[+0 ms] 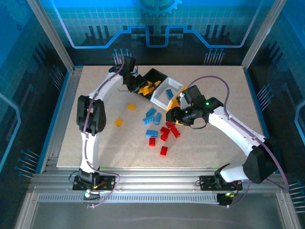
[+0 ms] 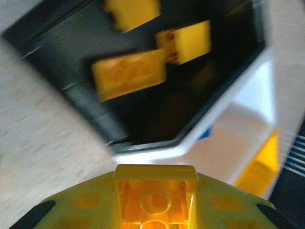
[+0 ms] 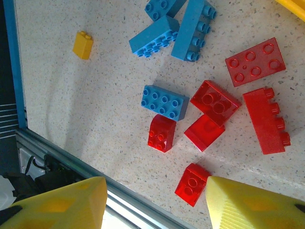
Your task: Sort the legos into containers by color
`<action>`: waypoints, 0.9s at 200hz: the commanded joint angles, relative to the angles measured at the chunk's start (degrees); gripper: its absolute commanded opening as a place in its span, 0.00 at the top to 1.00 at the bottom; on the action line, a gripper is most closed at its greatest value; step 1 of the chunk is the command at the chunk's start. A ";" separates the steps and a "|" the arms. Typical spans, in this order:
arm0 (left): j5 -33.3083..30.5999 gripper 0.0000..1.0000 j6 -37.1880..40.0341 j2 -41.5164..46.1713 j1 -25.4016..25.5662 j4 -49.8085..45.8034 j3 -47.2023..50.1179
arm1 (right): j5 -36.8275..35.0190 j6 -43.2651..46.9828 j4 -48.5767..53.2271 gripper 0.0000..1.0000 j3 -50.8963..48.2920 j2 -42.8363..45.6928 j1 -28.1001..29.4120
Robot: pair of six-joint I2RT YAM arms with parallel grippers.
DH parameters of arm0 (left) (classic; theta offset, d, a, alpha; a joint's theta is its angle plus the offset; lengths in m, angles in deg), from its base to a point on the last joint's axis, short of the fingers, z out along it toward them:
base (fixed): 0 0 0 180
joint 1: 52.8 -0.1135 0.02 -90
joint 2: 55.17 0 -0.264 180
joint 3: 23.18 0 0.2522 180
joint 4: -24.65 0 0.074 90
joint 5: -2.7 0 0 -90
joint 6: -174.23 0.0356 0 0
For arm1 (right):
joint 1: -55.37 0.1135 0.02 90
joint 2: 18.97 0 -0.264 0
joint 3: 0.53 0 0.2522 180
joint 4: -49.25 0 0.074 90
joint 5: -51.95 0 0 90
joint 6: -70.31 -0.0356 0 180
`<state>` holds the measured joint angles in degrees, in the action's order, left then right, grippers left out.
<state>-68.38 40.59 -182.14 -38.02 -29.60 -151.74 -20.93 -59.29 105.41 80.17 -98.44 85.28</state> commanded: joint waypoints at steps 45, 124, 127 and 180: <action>3.23 0.59 -8.27 -14.05 0.05 1.97 -21.24 | -0.63 0.01 1.82 0.41 -3.16 5.42 -1.85; -0.37 0.39 1.75 -8.90 -0.34 -10.00 -21.00 | 0.63 -1.10 0.06 0.41 -3.19 4.65 -1.92; -1.16 0.39 2.88 -8.15 -0.29 -11.49 -20.68 | 0.67 -0.97 -0.02 0.41 -3.03 4.39 -1.86; -18.75 0.35 24.94 3.89 -0.62 -26.85 -4.94 | 2.26 -0.27 -1.51 0.41 -1.00 -0.10 -0.11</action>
<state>-77.19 52.70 -184.85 -38.02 -46.49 -163.13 -20.43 -59.77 105.01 77.02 -96.32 84.06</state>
